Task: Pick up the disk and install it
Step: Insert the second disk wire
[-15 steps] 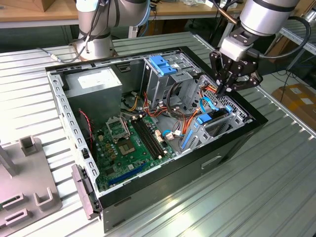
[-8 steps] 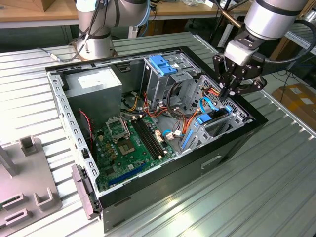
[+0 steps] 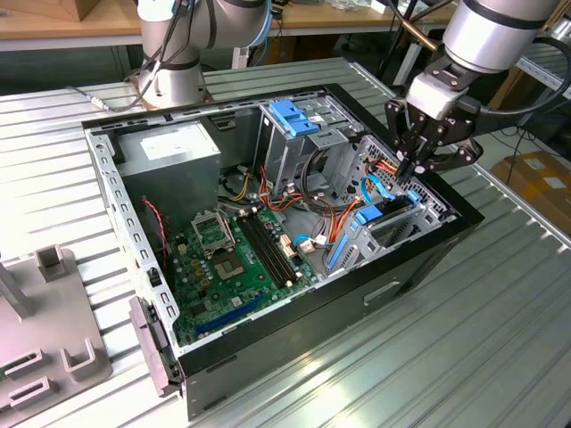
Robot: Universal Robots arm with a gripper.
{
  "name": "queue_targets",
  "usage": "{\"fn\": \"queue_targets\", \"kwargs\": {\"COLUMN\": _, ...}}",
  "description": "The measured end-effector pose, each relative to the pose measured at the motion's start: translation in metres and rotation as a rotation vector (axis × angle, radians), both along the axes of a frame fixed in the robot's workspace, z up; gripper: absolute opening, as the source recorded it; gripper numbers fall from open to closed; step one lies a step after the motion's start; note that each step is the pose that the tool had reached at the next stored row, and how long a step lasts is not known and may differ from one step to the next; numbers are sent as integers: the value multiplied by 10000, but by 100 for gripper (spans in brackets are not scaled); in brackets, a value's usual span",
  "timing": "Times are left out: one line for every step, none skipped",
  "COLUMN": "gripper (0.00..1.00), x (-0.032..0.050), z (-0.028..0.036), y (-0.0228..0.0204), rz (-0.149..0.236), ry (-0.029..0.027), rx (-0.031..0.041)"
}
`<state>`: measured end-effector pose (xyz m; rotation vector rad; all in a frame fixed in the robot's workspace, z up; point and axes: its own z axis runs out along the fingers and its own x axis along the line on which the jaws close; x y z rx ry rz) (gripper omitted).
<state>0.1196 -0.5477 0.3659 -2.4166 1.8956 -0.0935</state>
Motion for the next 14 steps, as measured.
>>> {"fn": "queue_targets", "kwargs": {"gripper": 17, "x": 0, "z": -2, "y": 1, "rz": 0, "ry": 158, "rx": 1}}
{"fn": "queue_targets", "kwargs": {"gripper": 17, "x": -1, "z": -1, "y": 1, "rz": -1, "ry": 179, "rx": 0}}
{"fn": "queue_targets", "kwargs": {"gripper": 17, "x": -1, "z": -1, "y": 1, "rz": -2, "ry": 183, "rx": 0}}
{"fn": "queue_targets", "kwargs": {"gripper": 17, "x": -1, "z": -1, "y": 0, "rz": -1, "ry": 189, "rx": -1}}
{"fn": "queue_targets", "kwargs": {"gripper": 17, "x": 0, "z": -2, "y": 0, "rz": -1, "ry": 191, "rx": 0}}
{"fn": "queue_targets", "kwargs": {"gripper": 17, "x": 1, "z": -3, "y": -3, "rz": -63, "ry": 192, "rx": 1}}
{"fn": "queue_targets", "kwargs": {"gripper": 17, "x": 1, "z": -9, "y": -5, "rz": -313, "ry": 192, "rx": 2}}
{"fn": "queue_targets", "kwargs": {"gripper": 17, "x": 1, "z": -17, "y": -6, "rz": -589, "ry": 192, "rx": 5}}
{"fn": "queue_targets", "kwargs": {"gripper": 17, "x": 1, "z": -22, "y": -23, "rz": -699, "ry": 192, "rx": 6}}
{"fn": "queue_targets", "kwargs": {"gripper": 17, "x": 0, "z": -24, "y": -57, "rz": -710, "ry": 192, "rx": 6}}
{"fn": "queue_targets", "kwargs": {"gripper": 17, "x": 1, "z": -26, "y": -111, "rz": -716, "ry": 192, "rx": 27}}
{"fn": "queue_targets", "kwargs": {"gripper": 17, "x": 0, "z": -27, "y": -123, "rz": -718, "ry": 193, "rx": 54}}
{"fn": "queue_targets", "kwargs": {"gripper": 17, "x": -2, "z": -27, "y": -133, "rz": -718, "ry": 196, "rx": 152}}
{"fn": "queue_targets", "kwargs": {"gripper": 17, "x": -4, "z": -27, "y": -141, "rz": -716, "ry": 201, "rx": 271}}
